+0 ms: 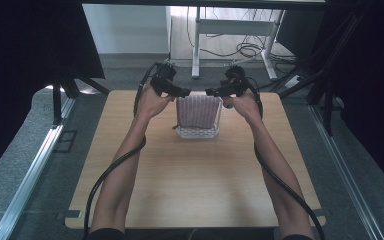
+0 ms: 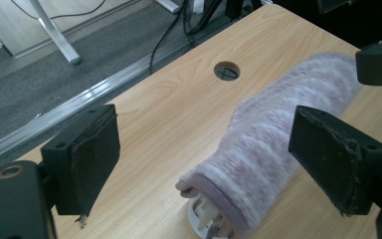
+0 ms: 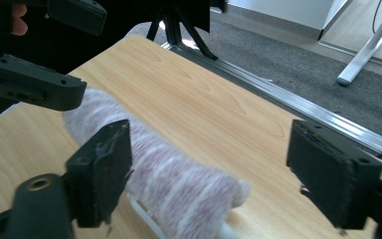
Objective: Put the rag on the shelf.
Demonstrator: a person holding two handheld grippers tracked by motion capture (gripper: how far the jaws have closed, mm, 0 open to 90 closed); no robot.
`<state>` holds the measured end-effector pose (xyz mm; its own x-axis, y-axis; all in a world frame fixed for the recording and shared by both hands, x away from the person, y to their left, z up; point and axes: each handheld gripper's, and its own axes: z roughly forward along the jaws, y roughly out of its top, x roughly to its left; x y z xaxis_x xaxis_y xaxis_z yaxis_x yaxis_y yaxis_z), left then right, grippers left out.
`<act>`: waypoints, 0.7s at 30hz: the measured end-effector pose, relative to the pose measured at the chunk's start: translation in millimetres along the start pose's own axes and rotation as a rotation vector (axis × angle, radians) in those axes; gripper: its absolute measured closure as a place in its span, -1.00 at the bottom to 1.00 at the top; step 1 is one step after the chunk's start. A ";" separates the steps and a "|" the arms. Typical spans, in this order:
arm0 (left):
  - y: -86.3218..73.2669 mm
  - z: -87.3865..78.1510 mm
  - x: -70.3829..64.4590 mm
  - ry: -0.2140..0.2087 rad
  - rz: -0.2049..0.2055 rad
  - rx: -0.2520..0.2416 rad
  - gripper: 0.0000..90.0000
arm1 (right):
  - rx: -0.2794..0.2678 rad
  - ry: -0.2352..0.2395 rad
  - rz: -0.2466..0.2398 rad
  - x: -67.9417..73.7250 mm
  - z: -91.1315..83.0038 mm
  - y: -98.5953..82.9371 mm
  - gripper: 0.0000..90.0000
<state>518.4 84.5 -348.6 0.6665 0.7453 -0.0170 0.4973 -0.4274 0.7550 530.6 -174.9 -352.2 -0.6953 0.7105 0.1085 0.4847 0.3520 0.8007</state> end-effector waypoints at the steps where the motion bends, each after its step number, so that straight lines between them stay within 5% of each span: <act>1: -1.6 -1.2 -0.6 -0.002 0.001 -0.004 -0.73 | 0.004 0.003 0.000 1.2 -0.6 -1.4 -0.66; 21: -35.4 -12.7 -13.9 -0.016 0.027 -0.032 -0.78 | 0.001 0.017 -0.065 23.5 -15.0 -33.2 -0.86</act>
<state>484.5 95.8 -366.8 0.6883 0.7254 -0.0070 0.4611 -0.4301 0.7762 490.3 -179.1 -367.4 -0.7343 0.6756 0.0666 0.4387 0.3973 0.8061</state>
